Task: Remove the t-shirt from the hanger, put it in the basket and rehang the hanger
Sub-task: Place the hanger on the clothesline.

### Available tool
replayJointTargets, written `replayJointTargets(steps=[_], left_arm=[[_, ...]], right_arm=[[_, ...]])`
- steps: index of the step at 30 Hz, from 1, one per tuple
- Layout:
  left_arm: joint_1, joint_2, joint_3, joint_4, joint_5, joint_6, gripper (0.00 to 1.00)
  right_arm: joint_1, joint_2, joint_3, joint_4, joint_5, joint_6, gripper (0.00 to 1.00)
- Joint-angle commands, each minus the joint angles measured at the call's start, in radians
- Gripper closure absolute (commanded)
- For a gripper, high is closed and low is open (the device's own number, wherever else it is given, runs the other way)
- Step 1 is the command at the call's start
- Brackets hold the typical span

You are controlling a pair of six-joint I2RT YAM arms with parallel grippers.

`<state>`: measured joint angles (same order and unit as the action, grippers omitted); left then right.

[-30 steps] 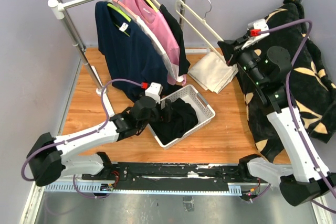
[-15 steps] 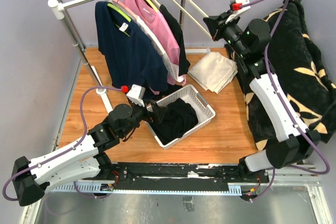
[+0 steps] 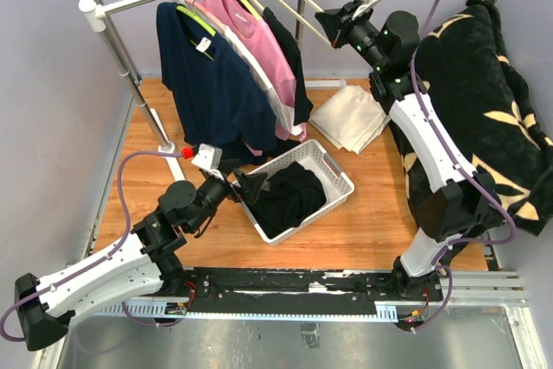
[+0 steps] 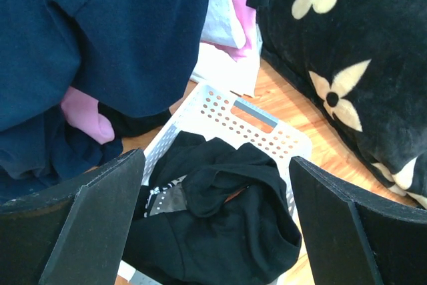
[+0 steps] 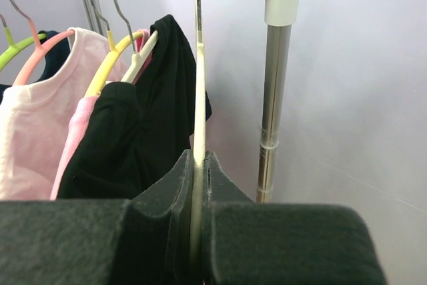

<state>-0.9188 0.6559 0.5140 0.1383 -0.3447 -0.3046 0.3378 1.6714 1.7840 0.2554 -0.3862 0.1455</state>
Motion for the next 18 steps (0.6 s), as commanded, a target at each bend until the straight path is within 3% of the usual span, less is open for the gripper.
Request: replayJointTargets(steps=[1,15,16,18], left_arm=[[-0.005,-0.04,-0.026,0.064,-0.036,0.048,0.06],[-0.004,-0.067,-0.03,0.053,-0.076,0.067,0.06],[-0.005,-0.067,-0.031,0.053,-0.076,0.067,0.06],[-0.005,-0.066,-0.031,0.057,-0.08,0.065,0.06]], right_arm=[[0.009,0.056,0.09,0.092,-0.044,0.044,0.99],[0.009,0.172,0.184,0.071,-0.044,0.081,0.99],[0.009,0.169,0.183,0.063,-0.042,0.08,0.97],[0.009,0.158,0.17,0.051,-0.037,0.077,0.81]])
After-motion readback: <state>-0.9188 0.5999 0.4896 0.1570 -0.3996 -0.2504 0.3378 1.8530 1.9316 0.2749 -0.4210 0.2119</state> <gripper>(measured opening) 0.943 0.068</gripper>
